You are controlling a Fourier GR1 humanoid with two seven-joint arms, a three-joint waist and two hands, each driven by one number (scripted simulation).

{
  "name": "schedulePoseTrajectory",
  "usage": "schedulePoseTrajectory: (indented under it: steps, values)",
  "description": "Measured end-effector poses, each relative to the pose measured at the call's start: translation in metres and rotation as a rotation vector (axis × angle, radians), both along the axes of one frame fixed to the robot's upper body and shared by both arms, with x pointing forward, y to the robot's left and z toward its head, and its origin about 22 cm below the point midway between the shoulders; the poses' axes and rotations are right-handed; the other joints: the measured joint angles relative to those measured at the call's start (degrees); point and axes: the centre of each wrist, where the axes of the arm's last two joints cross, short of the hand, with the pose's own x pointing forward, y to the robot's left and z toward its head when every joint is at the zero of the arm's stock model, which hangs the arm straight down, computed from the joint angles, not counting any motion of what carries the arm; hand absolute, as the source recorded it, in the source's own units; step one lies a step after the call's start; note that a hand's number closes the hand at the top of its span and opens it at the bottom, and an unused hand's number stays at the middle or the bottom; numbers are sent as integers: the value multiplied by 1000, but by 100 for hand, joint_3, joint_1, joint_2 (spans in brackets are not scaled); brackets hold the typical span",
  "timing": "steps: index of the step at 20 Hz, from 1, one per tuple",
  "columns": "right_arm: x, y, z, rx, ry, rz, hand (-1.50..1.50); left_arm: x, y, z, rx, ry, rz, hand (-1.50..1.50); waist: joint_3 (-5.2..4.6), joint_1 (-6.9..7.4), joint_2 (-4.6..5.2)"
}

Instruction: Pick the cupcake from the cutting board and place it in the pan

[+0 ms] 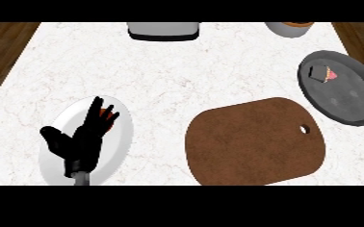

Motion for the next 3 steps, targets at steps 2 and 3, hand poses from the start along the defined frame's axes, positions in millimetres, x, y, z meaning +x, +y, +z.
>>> schedulePoseTrajectory:
  steps: [2,3]
  values:
    - [-6,-5,2,-5,0,-11,-150,1,-1,0,3,3,5,0,-3,-14,-8]
    - [-8,-5,0,-9,3,-14,-150,3,0,0,1,1,11,0,-5,-19,-9]
